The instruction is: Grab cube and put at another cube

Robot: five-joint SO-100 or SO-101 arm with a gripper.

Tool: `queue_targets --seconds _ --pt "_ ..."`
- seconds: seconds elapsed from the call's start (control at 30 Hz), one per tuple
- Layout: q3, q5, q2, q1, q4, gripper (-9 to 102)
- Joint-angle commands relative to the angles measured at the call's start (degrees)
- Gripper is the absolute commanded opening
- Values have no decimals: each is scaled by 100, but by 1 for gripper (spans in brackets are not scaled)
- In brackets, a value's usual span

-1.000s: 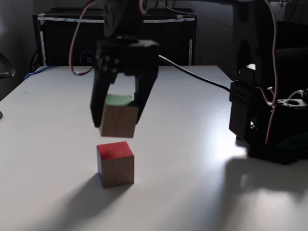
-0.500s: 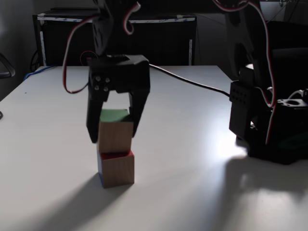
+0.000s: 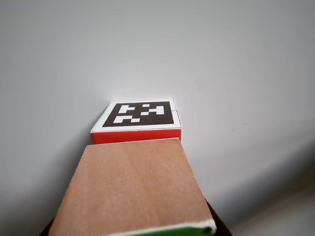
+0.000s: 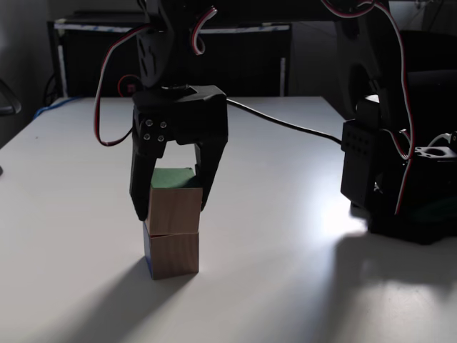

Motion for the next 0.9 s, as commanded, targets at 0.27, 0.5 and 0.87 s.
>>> queue_targets --seconds 0.27,0.5,0.87 --pt "-466 9 -431 132 53 31" --pt "-703 44 -677 167 185 37" --pt "-870 114 -729 158 352 39"
